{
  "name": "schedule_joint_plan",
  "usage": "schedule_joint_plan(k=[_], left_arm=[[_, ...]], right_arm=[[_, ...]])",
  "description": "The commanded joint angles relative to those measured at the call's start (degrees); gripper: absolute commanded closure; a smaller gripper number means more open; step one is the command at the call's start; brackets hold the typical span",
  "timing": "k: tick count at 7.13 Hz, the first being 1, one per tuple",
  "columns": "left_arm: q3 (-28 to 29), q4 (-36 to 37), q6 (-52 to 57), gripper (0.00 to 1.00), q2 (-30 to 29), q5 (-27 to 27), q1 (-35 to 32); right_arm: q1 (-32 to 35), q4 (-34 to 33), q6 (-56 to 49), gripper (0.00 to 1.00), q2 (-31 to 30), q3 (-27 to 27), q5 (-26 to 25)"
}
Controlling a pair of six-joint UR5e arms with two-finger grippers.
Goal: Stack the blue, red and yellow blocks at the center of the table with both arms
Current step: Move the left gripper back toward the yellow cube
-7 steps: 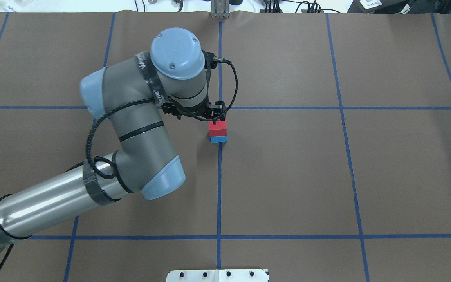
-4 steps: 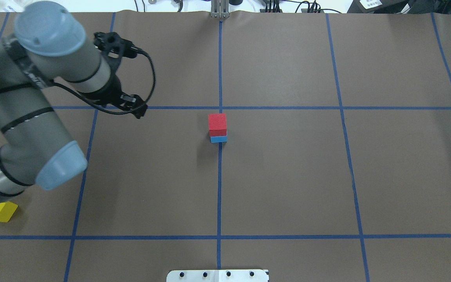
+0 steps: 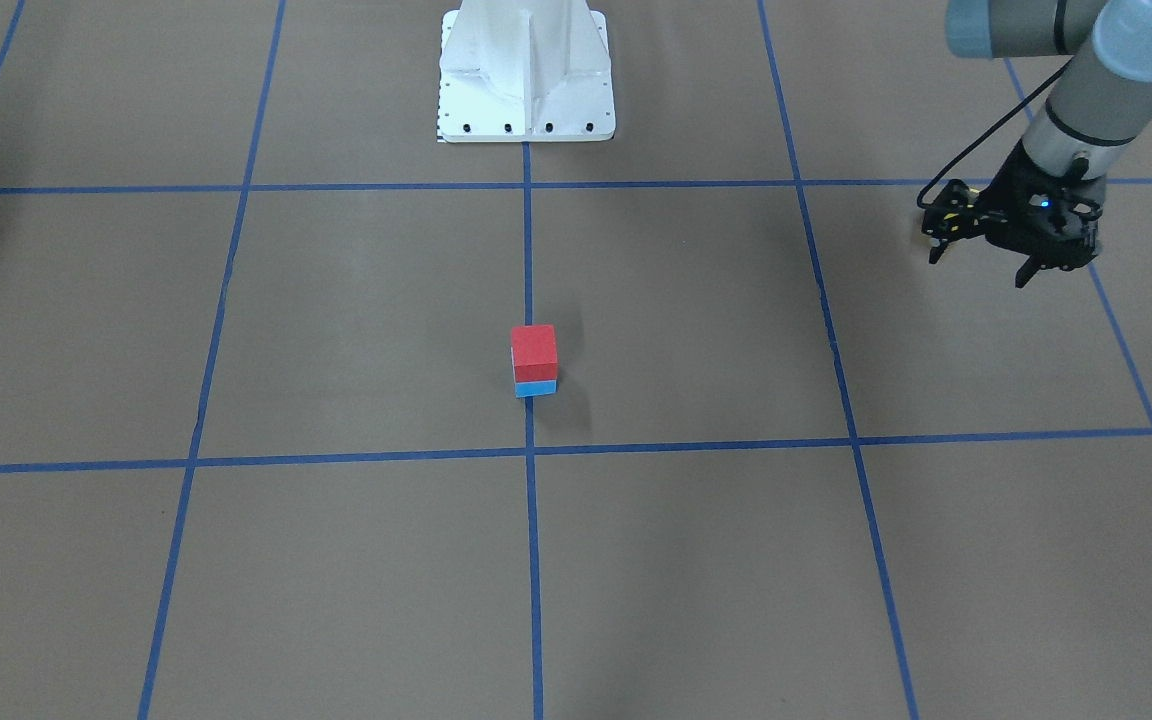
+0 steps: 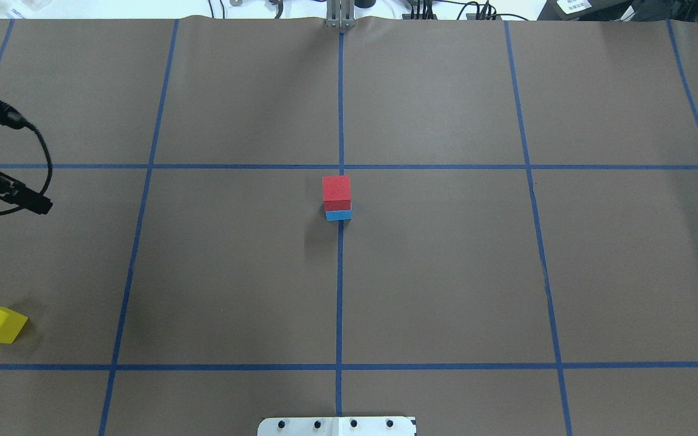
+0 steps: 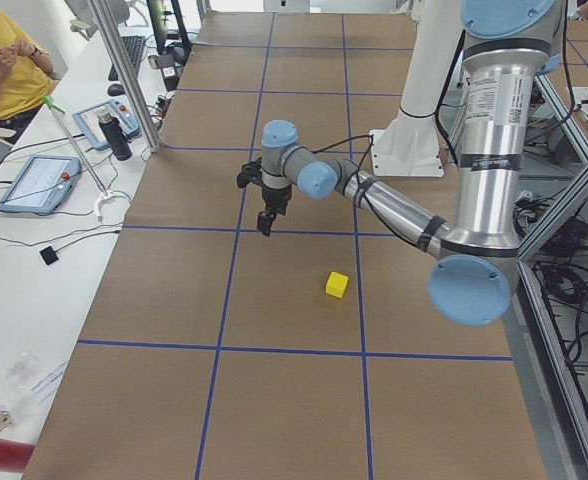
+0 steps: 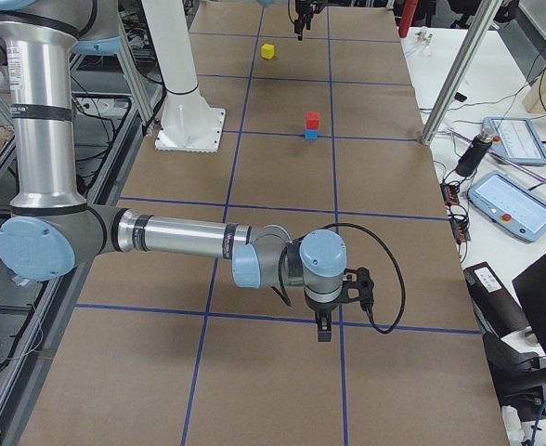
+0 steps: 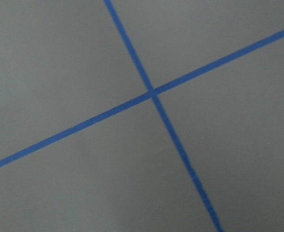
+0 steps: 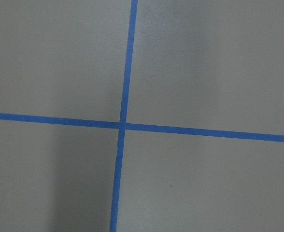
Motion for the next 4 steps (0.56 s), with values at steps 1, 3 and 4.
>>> schedule_joint_plan(k=[1,3,4], left_arm=[[4.4,-19.3,-1.2,0.0,12.0,-0.1,-0.2],[4.7,-29.2,-5.9,0.0,19.1,-1.1,0.6],[4.7,-30.7,-11.4,0.0,19.4,-1.7,3.3]], right_arm=[[0.0,0.0,0.2,0.0,0.0,-0.1,0.0],[0.0,0.0,0.2,0.0,-0.1,-0.1,0.1],[0.0,0.0,0.2,0.0,-0.2,-0.1,0.1]])
